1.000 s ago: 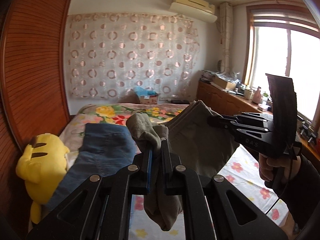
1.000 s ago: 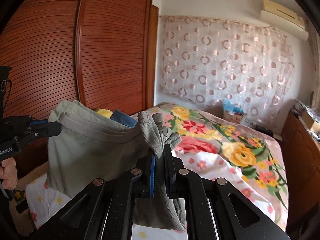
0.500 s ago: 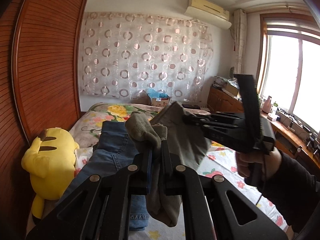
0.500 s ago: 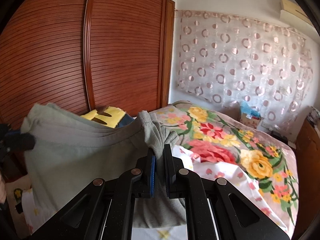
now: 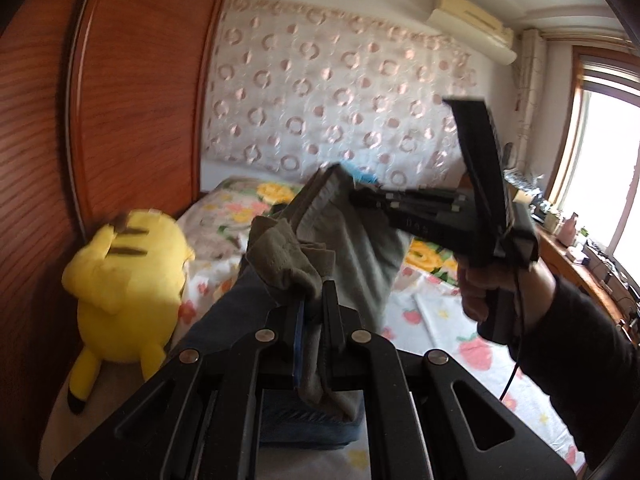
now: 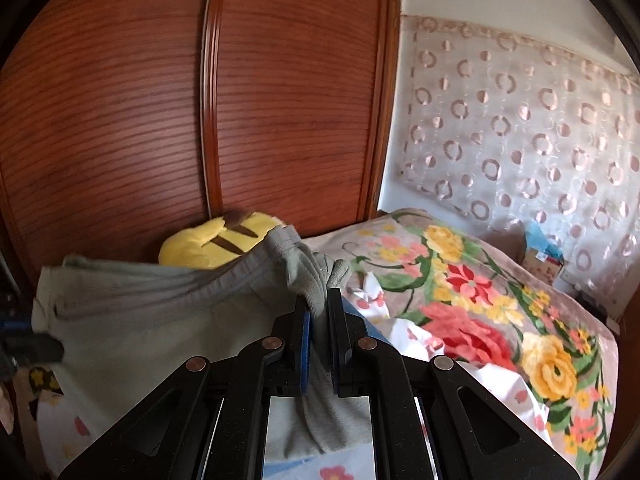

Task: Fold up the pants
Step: 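Carry the held grey-green shorts with both tools toward the blue jeans stack, then lower the shorts onto the folded jeans and open both tools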

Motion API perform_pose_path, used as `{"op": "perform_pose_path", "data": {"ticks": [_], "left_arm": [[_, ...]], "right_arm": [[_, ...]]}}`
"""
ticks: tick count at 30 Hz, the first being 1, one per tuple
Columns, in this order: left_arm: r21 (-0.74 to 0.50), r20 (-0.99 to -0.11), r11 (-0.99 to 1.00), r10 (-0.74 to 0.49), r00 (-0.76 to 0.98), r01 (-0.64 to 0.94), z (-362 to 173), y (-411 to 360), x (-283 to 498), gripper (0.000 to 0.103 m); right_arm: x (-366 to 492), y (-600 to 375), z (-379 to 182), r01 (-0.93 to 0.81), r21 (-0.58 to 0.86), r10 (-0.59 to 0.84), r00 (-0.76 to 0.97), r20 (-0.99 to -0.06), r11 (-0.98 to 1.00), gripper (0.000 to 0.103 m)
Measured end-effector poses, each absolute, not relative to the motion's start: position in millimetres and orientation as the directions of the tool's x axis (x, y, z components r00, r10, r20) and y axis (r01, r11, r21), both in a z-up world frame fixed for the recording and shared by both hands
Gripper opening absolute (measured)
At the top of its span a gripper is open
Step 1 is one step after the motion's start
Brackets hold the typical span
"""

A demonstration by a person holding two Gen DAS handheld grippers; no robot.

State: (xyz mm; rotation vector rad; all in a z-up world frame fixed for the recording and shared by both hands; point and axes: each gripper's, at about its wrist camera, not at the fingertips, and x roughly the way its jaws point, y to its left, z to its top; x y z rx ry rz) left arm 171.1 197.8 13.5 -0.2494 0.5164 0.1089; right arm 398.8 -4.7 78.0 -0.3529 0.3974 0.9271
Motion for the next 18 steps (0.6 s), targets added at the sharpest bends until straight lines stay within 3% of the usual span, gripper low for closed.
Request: {"op": "perform_pose_path", "data": {"ticks": [18], "left_arm": [[-0.225,-0.577,0.943,0.074,0.813,-0.245,-22,216,169,0.009]], "right_arm": [[427,22,60,-0.839,-0.122,0.656,0.497,-0.568,0.531,0.011]]}}
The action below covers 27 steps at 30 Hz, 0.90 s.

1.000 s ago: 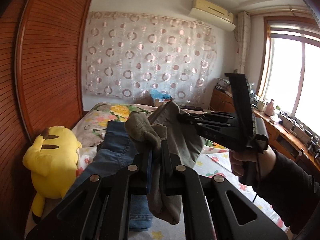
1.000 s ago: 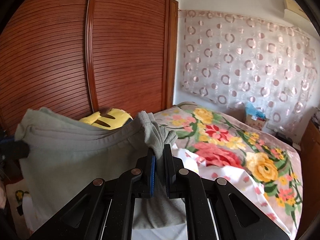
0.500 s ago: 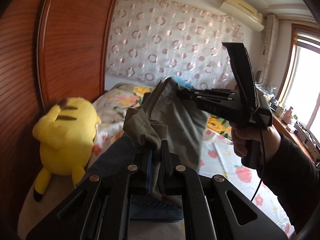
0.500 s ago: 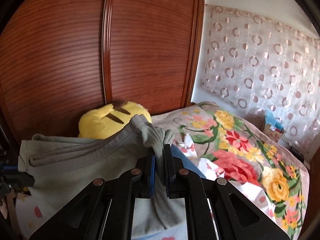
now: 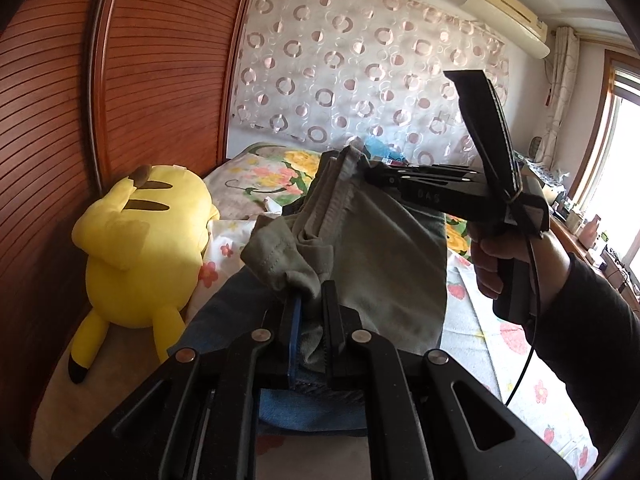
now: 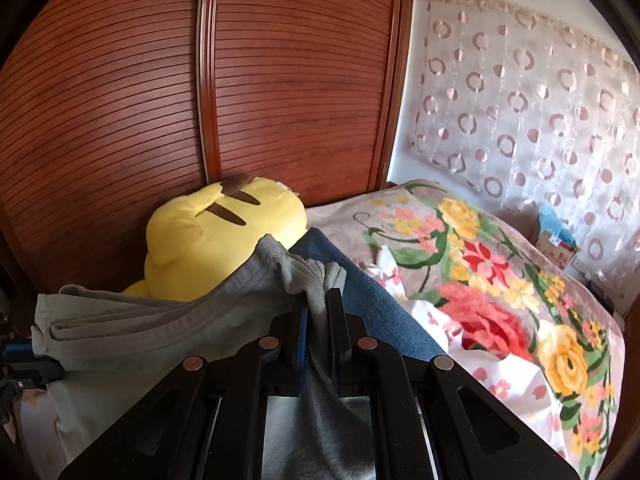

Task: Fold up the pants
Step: 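Lower the shorts onto the folded jeans and open both tools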

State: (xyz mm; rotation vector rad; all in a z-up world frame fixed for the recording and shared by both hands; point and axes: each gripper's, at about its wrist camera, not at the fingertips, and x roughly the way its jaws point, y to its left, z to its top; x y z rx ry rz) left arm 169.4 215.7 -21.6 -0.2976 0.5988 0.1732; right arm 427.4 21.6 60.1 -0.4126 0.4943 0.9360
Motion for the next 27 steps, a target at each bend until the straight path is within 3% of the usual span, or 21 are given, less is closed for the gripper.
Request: {"op": "perform_pose_path", "data": {"ticks": [6,9,12,16,27], "left_arm": [[-0.201,-0.571,0.947,0.094,0.816,-0.25,-15,214,166,0.011],[-0.17,-0.574,0.951,0.117,0.81,-0.258,-12,216,169,0.02],[-0.181,-0.562,0.95,0.114,0.819,-0.256,-9,219,166,0.045],[-0.187,-0.55,0.953,0.101,0.829,-0.24,-4,216,165,0.058],[-0.182,-0.658,0.953,0.066,0.75,-0.244,-49,213,188,0.058]], "right_arm": [[423,6,78,-0.841,-0.063,0.688,0.48,-0.543,0.537,0.021],[417,-8,85,-0.844,-0.05,0.708,0.478,-0.519,0.534,0.021],[411,-20,82,-0.841,-0.054,0.71,0.486,-0.509,0.538,0.021],[404,-31,72,-0.86,-0.035,0.721,0.448,-0.529,0.509,0.021],[426,-23,57,-0.844,-0.024,0.686,0.452,-0.57,0.536,0.021]]}}
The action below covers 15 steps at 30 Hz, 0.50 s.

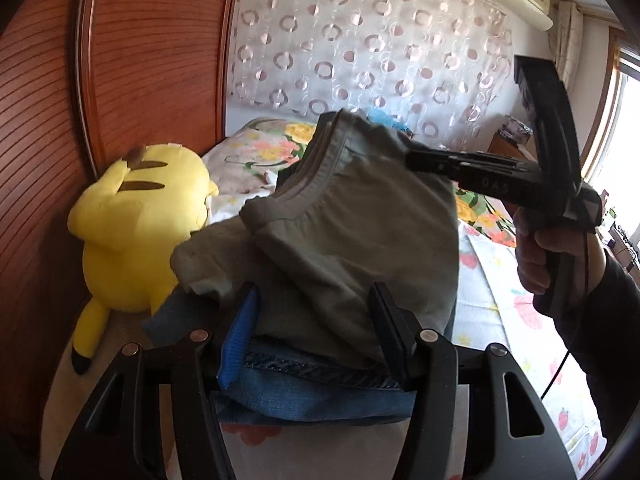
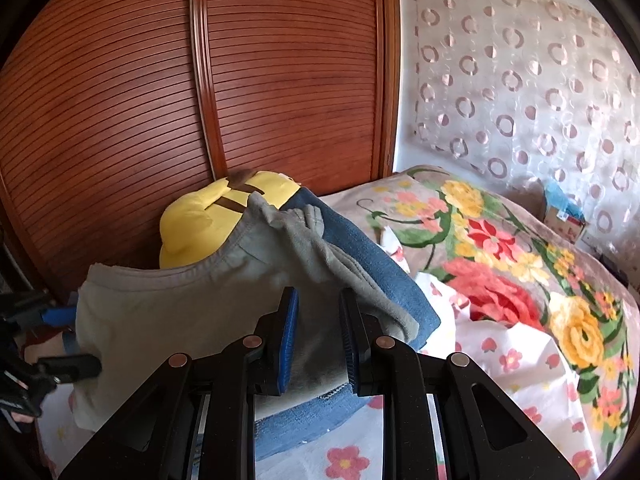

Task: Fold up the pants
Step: 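Lower the shorts onto the folded jeans and open both tools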

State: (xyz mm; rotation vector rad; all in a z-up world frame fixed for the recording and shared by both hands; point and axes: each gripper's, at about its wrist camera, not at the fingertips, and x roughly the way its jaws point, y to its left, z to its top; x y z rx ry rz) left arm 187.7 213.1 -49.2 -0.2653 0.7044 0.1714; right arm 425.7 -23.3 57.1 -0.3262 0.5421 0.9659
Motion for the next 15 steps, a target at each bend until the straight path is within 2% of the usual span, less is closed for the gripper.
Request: {"op": "perform_pose_path", "data": {"ticks": [8,11,15], "left_arm": [[-0.153,-0.661,0.954,0.095,0.745,-0.257,-43,209,184,0.058],[-0.144,-0.658,0.953,0.107,0.745,-0.265,-41,207,180,0.059],[-0.124,-0.648,0.953,0.132,0.75,-0.275,-36,206,173,0.079]], "right_arm": [[410,-29,57,-0.829,-0.008,0.689,0.47,-0.552,0.559,0.022],[401,-35,58,-0.825,0.003,0.692,0.472,-0.546,0.565,0.029],[390,-41,57,-0.82,0.013,0.696,0.478,-0.535,0.573,0.042]]}}
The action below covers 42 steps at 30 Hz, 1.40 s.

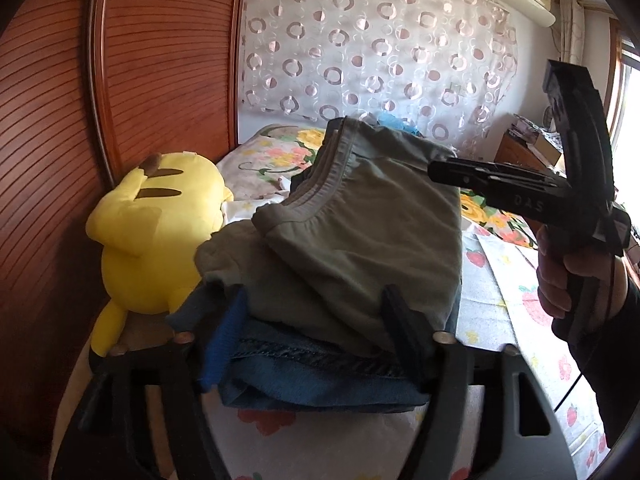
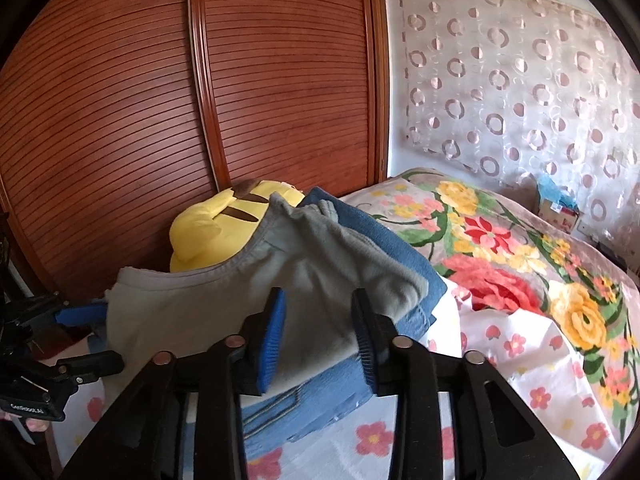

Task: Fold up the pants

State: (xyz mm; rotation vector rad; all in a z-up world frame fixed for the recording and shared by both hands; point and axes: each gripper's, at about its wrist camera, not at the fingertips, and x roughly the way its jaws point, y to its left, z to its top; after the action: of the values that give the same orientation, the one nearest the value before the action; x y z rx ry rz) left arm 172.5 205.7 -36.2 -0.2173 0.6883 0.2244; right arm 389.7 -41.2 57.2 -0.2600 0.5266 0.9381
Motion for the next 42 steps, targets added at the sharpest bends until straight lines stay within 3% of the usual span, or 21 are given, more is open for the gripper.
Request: {"op": "perform_pose_path", "data": {"ticks": [6,12,24,42], "left_arm": [[-0.091,-0.629,0.952,0.172,0.758,-0.292,-27,204,162,0.089],[-0.092,-0.613,0.947,0.191,0.767,-0.309,-21,205,151,0.092],[-0.121,-0.595,0.954,0.15,0.789,-0.273,-15,198,136,0.092],[-0.071,-0.575,0.972,0.144,0.806,-0.224,-2,161,121,0.092]], "right_arm": [[376,-47,55,-0.81,0.023,0.691,0.486,-0.536,0.587,0.06],[367,-53,57,-0.795,0.029,0.685,0.503,-0.528,0.606,0.071],[340,-68,56,-0.778,0.04,0.68,0.522,-0.515,0.627,0.071],[277,-106,65,-0.721,0.03,0.642,0.597,-0.482,0.693,0.071]]}}
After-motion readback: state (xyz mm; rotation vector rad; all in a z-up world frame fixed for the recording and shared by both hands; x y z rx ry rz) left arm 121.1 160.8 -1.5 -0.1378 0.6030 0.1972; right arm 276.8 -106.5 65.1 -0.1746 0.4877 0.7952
